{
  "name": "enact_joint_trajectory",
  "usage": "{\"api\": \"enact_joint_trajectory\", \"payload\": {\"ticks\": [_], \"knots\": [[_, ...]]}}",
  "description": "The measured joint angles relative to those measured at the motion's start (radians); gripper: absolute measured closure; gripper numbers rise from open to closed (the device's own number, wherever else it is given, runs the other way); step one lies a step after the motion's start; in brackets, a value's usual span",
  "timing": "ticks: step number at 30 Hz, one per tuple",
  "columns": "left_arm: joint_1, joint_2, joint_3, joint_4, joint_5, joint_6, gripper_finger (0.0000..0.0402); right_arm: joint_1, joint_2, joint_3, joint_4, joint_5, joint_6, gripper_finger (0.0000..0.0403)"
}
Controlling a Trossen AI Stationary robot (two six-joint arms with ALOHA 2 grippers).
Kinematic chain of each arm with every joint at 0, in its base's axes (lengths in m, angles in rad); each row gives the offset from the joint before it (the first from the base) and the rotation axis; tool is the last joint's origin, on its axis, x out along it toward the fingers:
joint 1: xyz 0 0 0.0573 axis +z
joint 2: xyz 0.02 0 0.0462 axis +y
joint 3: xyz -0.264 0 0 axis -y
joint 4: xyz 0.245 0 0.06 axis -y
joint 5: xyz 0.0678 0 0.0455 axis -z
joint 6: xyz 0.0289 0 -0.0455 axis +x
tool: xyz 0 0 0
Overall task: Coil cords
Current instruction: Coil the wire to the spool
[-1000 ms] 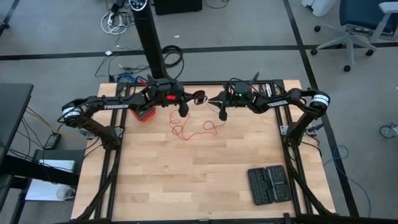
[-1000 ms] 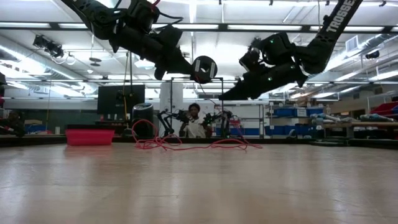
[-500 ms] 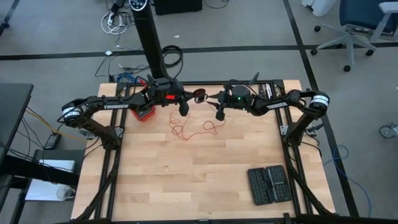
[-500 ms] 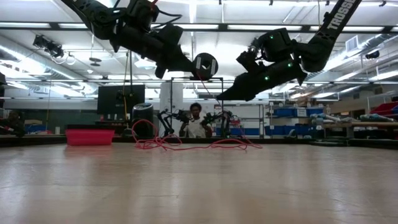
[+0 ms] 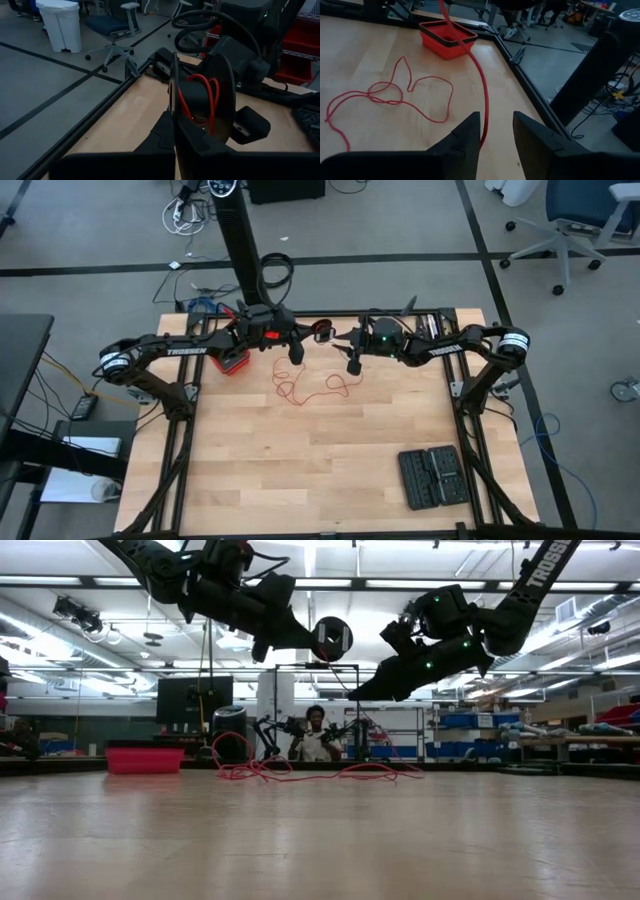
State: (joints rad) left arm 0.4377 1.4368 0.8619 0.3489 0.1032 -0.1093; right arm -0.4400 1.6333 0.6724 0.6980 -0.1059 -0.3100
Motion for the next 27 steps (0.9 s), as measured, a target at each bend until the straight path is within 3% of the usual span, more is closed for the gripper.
{"api": "enact_joint_trajectory", "payload": {"ticks": [10, 19, 27], "knots": [[-0.001, 0.0, 0.0, 0.043, 0.001, 0.016, 0.04, 0.0, 0.0, 0.0, -0.003, 0.0, 0.001, 0.0318], [-0.001, 0.0, 0.0, 0.05, 0.039, -0.006, 0.04, -0.002, 0.0, 0.001, 0.002, 0.0, 0.001, 0.0395], [-0.001, 0.0, 0.0, 0.06, 0.055, -0.001, 0.04, -0.003, 0.0, 0.001, 0.042, 0.011, -0.001, 0.0399]]}}
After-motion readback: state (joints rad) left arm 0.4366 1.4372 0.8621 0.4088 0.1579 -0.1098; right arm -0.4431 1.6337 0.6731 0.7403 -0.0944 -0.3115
